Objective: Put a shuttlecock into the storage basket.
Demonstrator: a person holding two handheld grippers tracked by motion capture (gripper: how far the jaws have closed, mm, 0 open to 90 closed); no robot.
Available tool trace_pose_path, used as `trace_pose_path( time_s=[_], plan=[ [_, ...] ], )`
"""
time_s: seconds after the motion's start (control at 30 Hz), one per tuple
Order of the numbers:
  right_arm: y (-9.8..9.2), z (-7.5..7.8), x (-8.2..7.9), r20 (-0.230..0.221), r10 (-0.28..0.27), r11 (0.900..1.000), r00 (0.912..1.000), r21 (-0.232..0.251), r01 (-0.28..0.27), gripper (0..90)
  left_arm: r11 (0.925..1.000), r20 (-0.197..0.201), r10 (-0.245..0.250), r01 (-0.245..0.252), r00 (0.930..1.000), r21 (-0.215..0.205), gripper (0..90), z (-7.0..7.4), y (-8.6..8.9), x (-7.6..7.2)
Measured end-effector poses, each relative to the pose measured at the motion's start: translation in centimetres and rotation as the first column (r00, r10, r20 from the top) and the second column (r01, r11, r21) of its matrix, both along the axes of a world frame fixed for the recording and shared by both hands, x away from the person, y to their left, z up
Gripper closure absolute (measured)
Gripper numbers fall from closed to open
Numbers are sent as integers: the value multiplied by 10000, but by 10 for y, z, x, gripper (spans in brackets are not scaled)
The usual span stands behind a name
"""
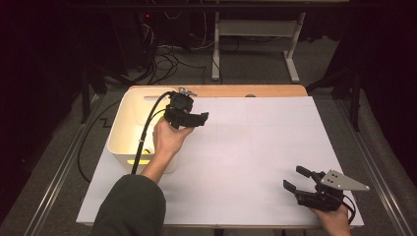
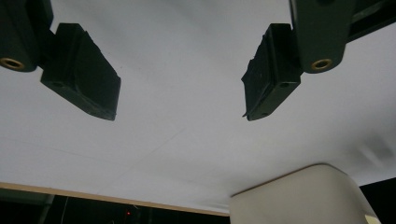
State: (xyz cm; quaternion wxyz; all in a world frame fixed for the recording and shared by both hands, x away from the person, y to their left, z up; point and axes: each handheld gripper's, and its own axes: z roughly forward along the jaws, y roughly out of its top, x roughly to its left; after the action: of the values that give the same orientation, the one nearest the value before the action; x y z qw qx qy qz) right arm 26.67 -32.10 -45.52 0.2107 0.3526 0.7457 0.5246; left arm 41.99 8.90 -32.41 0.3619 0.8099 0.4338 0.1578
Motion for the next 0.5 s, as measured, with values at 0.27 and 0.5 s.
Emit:
trace_pose_path(
  time_s=[0.27,0.5],
  plan=[
    [0,0,0,10,-18,10000,10000,10,18,280,9997,124,-183,181,9998,166,368,0,-11,-5],
    [0,0,0,1,-19,10000,10000,12,19,280,9996,145,-280,279,9995,86,367,-1,-17,-7]
  ],
)
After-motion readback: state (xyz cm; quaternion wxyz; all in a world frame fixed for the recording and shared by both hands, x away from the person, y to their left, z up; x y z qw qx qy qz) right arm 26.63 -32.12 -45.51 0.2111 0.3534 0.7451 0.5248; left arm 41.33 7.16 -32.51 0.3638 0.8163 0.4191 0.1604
